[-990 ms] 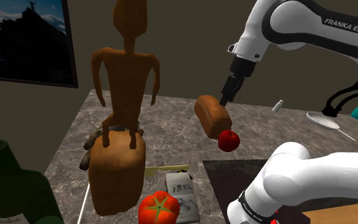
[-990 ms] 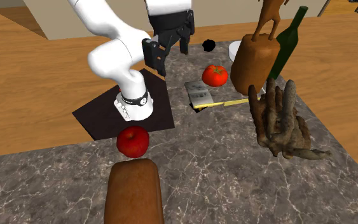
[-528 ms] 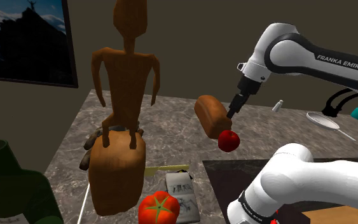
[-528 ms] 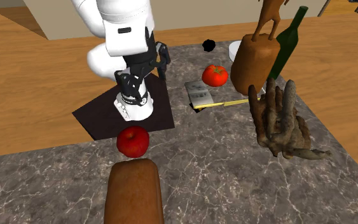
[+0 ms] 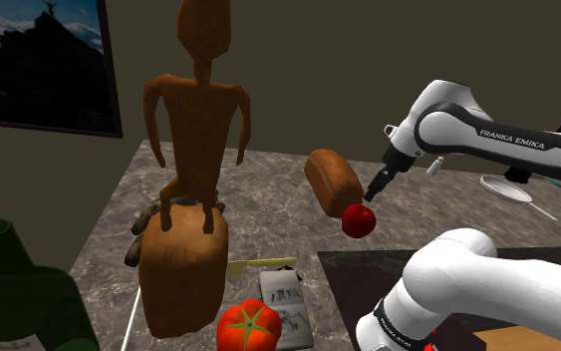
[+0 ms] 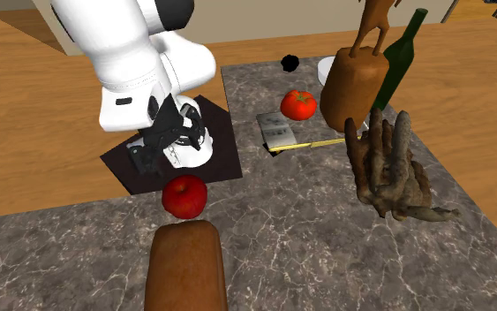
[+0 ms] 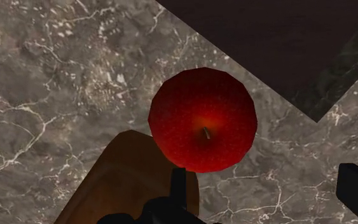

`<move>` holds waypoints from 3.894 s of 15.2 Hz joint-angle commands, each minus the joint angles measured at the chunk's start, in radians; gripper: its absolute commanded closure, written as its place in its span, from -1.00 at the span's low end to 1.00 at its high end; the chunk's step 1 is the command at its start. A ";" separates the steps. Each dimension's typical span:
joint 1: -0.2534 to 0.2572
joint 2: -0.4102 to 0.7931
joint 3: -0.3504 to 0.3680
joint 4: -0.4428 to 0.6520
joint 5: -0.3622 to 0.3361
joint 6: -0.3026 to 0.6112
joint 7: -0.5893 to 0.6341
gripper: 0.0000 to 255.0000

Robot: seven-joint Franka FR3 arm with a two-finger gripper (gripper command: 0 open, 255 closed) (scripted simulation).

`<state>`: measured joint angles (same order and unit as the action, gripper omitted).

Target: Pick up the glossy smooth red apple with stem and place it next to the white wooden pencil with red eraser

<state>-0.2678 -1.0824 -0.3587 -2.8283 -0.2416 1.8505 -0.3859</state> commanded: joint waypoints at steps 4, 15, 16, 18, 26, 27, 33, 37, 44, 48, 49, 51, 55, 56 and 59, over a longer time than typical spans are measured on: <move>-0.051 0.006 -0.068 -0.072 -0.068 0.104 -0.039 -1.00; -0.058 0.045 -0.096 -0.130 -0.095 0.199 -0.037 -1.00; -0.058 0.045 -0.096 -0.130 -0.095 0.199 -0.037 -1.00; -0.058 0.045 -0.096 -0.130 -0.095 0.198 -0.037 1.00; -0.058 0.045 -0.096 -0.130 -0.095 0.198 -0.037 1.00; -0.058 0.045 -0.096 -0.130 -0.095 0.199 -0.037 1.00; -0.041 0.017 -0.063 -0.062 -0.062 0.106 -0.031 1.00; -0.030 0.008 -0.043 -0.013 -0.042 0.049 -0.028 1.00; -0.012 0.006 -0.012 0.078 -0.011 -0.042 -0.024 1.00; -0.002 0.012 0.004 0.133 0.005 -0.090 -0.022 1.00; 0.000 0.014 0.008 0.147 0.009 -0.102 -0.022 1.00; 0.005 0.019 0.015 0.175 0.016 -0.125 -0.021 1.00; 0.013 0.031 0.028 0.233 0.030 -0.171 -0.019 1.00; 0.015 0.035 0.031 0.248 0.033 -0.182 -0.019 1.00; 0.021 0.047 0.040 0.293 0.042 -0.215 -0.018 1.00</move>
<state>-0.2497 -1.0421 -0.3227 -2.5509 -0.2037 1.6450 -0.4058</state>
